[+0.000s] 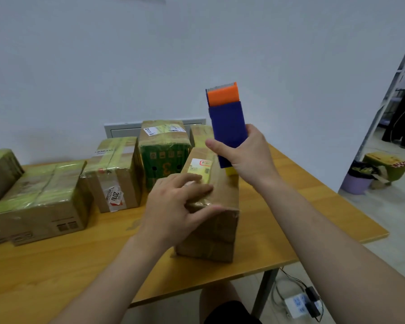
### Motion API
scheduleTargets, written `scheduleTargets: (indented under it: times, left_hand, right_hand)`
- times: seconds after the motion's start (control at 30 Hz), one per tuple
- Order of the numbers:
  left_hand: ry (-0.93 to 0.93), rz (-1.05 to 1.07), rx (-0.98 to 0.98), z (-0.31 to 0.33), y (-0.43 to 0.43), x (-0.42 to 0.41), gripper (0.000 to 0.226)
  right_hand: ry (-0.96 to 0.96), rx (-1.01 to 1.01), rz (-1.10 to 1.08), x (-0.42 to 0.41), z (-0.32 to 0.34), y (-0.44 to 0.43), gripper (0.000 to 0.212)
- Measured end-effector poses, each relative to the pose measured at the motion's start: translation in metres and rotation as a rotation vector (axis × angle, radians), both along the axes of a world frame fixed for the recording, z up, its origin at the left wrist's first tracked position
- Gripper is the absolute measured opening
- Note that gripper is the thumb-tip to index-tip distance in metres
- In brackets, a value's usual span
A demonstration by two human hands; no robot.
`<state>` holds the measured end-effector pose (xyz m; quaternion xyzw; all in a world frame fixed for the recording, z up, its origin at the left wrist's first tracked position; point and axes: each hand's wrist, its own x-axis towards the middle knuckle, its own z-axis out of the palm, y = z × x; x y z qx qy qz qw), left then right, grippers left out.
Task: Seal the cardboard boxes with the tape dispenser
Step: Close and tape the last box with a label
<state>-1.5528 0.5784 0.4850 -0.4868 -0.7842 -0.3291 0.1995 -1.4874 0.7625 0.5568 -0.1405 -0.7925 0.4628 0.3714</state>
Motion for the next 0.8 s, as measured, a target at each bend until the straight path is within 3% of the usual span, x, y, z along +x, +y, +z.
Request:
scheduleTargets:
  times: [0.1, 0.27, 0.37, 0.47, 0.8]
  left_hand:
    - [-0.066, -0.015, 0.108, -0.011, 0.0, -0.005, 0.058]
    - [0.105, 0.004, 0.246, -0.021, 0.017, -0.007, 0.046]
    - [0.219, 0.023, 0.226, -0.022, 0.03, -0.006, 0.046]
    - [0.278, 0.018, 0.19, -0.017, 0.047, -0.008, 0.05]
    - [0.351, 0.017, 0.173, -0.017, 0.055, -0.018, 0.055]
  right_hand:
    - [-0.13, 0.194, -0.277, 0.007, 0.002, 0.025, 0.072]
    - [-0.497, 0.401, -0.612, 0.022, -0.029, 0.067, 0.073]
    - [-0.799, 0.398, -0.616, 0.033, -0.06, 0.081, 0.073]
    - [-0.979, 0.359, -0.596, 0.045, -0.091, 0.086, 0.073]
    - [-1.175, 0.461, -0.661, 0.051, -0.121, 0.09, 0.07]
